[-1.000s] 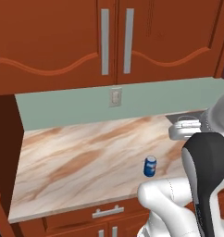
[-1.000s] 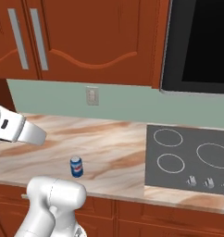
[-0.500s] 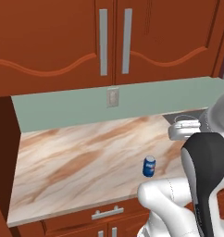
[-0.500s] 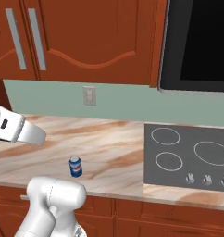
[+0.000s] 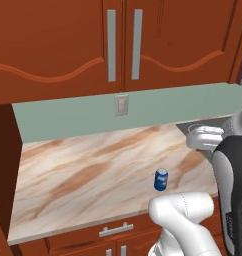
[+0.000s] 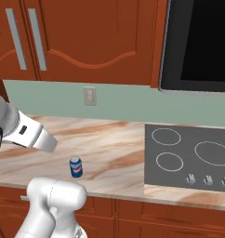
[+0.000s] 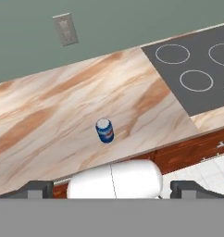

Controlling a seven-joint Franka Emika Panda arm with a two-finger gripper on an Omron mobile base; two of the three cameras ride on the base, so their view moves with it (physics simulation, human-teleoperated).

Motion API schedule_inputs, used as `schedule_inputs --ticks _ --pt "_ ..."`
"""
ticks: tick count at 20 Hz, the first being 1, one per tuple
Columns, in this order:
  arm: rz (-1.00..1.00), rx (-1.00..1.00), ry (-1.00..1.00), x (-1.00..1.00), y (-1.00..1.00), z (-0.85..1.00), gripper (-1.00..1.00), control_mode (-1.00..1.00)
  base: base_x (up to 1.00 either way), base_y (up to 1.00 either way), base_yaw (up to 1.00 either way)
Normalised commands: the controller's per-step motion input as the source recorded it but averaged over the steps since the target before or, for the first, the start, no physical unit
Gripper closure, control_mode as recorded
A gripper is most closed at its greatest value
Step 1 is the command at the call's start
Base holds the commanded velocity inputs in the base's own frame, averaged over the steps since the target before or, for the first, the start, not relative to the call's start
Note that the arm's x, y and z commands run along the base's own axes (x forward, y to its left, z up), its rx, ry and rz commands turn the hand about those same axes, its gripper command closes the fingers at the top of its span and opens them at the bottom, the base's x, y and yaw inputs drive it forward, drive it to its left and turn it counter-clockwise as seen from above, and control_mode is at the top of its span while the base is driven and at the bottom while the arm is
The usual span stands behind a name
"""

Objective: Move the drinks to the dining counter.

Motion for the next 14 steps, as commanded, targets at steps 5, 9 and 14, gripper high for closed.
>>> schedule_inputs --ticks 5,9,14 --pt "0.00 0.11 0.06 0.13 -0.04 -0.45 -1.00 -1.00 0.00 0.00 0.00" --pt "0.00 0.01 0.10 0.21 0.02 -0.30 -1.00 -1.00 0.00 0.00 0.00" --pt "0.00 0.00 0.15 0.33 0.02 -0.27 -1.00 -1.00 0.00 0.00 0.00"
